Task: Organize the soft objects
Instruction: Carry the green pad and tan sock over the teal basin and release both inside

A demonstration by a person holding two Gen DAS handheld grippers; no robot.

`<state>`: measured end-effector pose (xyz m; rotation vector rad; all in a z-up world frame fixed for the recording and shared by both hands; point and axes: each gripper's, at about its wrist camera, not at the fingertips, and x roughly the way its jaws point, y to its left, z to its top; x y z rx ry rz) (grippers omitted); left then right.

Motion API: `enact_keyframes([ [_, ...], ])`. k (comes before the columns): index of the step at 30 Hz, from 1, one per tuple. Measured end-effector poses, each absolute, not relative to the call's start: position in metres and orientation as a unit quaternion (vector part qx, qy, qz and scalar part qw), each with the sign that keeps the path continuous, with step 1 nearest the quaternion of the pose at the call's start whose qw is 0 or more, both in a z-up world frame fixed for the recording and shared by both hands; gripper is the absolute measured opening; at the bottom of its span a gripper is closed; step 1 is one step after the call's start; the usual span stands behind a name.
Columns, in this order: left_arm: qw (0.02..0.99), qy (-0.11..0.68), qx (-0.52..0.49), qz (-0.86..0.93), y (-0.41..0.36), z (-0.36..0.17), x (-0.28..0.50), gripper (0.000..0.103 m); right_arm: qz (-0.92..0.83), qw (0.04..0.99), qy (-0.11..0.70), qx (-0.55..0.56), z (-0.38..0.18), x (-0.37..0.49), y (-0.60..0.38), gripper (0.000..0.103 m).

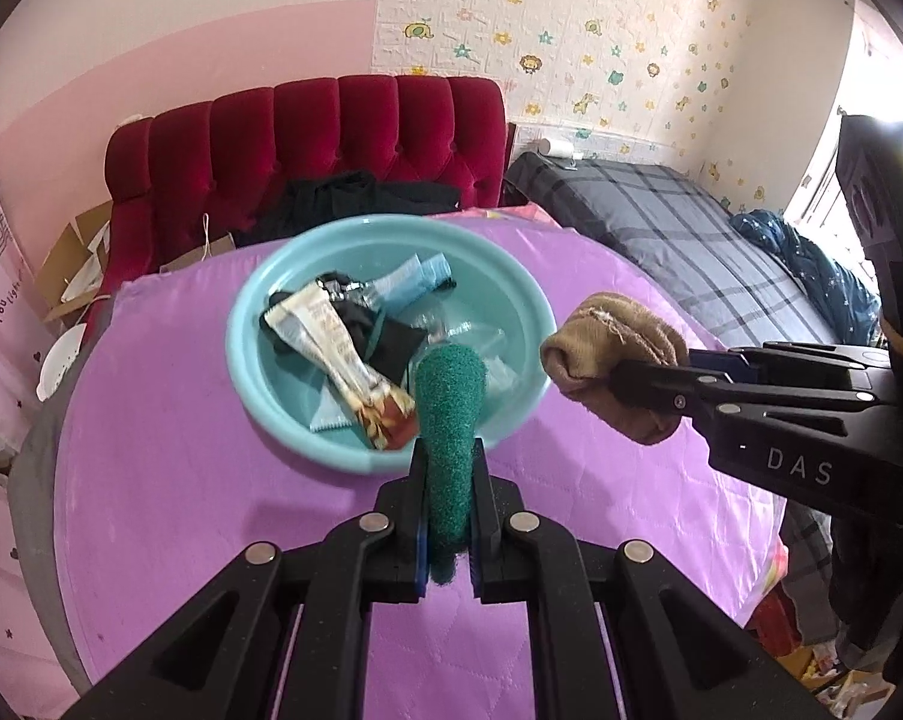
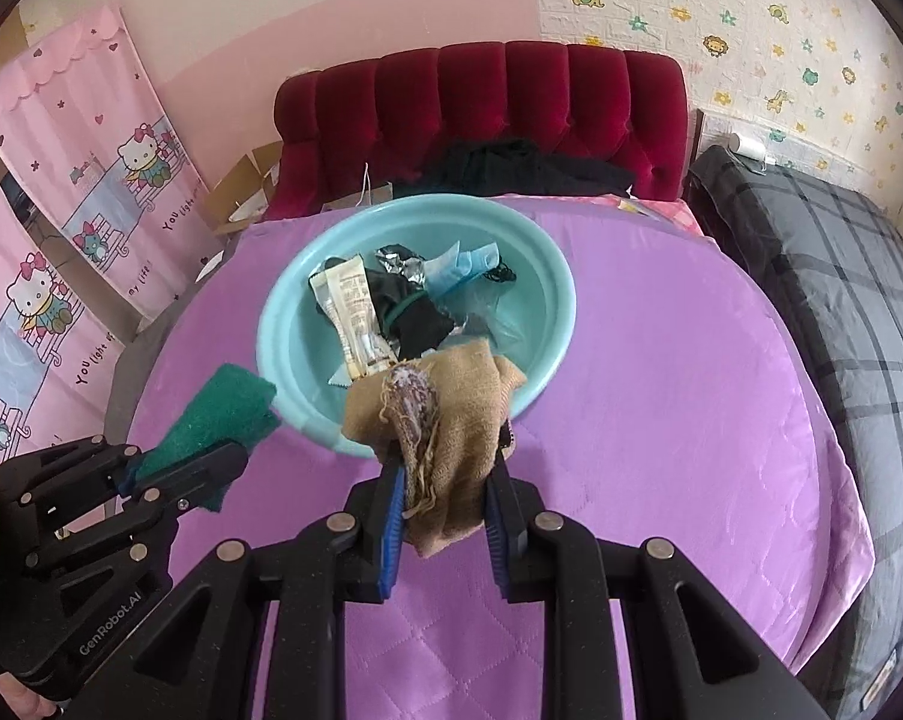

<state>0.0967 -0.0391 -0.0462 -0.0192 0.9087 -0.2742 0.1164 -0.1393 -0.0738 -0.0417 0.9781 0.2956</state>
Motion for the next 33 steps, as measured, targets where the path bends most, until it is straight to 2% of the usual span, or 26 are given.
enact_keyframes([
  [21, 0.880, 0.457, -0.003, -0.128, -0.031, -0.068, 0.182, 0.010, 0.158, 0.861, 0.484, -0.007, -0.079, 0.213, -0.116, 0.026],
  [33, 0.872, 0.476, -0.001, -0.111, -0.026, -0.103, 0.228, 0.010, 0.154, 0.851, 0.502, 0.014, -0.117, 0.268, -0.104, 0.026],
])
